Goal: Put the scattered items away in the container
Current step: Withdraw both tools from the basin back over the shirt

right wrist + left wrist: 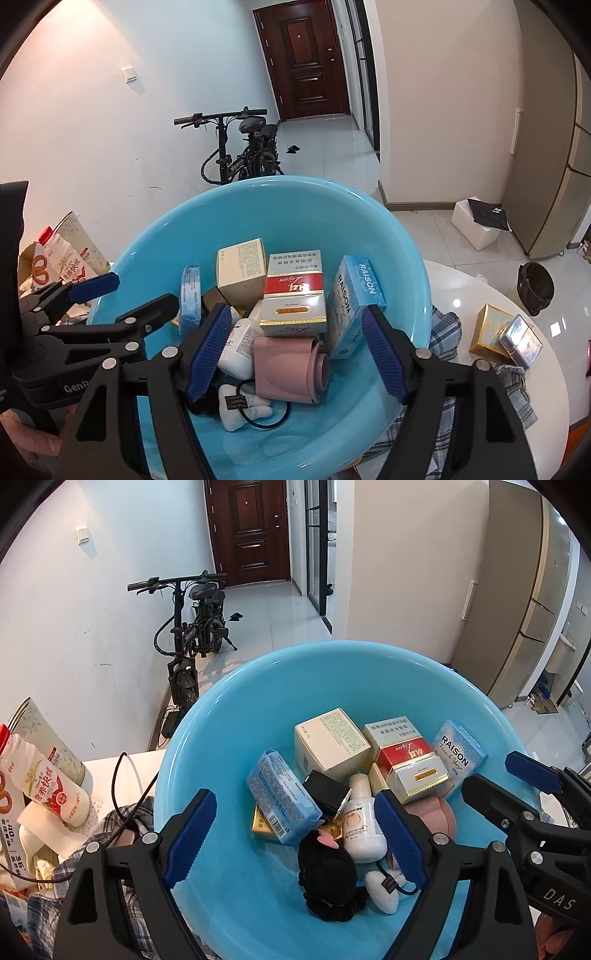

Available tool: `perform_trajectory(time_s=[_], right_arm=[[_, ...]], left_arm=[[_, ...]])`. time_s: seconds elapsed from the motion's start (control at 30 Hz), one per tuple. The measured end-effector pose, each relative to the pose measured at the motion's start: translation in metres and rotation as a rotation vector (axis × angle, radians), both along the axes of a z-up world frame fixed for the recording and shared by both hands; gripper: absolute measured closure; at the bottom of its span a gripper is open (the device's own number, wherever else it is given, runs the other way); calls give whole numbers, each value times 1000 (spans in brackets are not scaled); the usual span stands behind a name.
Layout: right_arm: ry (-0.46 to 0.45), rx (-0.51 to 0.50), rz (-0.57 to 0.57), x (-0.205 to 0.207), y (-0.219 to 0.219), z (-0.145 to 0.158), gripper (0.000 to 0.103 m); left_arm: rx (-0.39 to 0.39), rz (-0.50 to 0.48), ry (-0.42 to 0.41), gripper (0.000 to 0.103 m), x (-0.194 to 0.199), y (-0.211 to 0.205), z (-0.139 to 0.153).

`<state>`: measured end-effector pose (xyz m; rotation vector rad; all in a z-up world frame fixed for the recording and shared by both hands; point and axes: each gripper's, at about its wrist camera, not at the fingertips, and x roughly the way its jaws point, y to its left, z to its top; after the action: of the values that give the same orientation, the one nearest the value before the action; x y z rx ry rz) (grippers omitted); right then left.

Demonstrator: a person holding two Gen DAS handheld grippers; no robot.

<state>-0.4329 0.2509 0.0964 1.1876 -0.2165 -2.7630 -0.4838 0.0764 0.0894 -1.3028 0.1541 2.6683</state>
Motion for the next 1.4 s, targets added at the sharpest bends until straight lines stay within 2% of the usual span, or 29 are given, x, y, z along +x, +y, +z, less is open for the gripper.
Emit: perform_trajectory(time_s=[0.07,0.17,0.3,0.37,0.47,0.53,0.6,0.87,1.0,1.13,1.4], right_arm=[[-9,-5,4,2,-2,-2,31],[-13,51,-4,9,-7,-3,31],[-32,26,14,16,-7,0,31],[-42,31,20,20,-9,2,31],[-31,98,26,29,-17,7,30],[-23,112,36,37,-21,11,22],[-13,106,45,43,-22,14,19],[-11,113,72,62,-29,20,19],[-19,141,75,71,-33,19,19],[-30,136,82,82,-34,17,19],[-35,147,83,109,-37,12,19]], left_arm=[[16,0,-10,14,1,1,0],[40,-4,-34,14,5,0,-3],[10,-6,-37,14,17,-3,0],[34,8,-35,14,23,-9,6],[79,23,-28,14,33,-21,17],[70,27,-17,14,40,-25,22],[48,31,-4,14,48,-28,26],[21,22,-19,14,71,-34,21],[40,23,-25,14,85,-38,21],[11,22,-22,14,98,-40,18],[45,37,-34,14,132,-49,8]])
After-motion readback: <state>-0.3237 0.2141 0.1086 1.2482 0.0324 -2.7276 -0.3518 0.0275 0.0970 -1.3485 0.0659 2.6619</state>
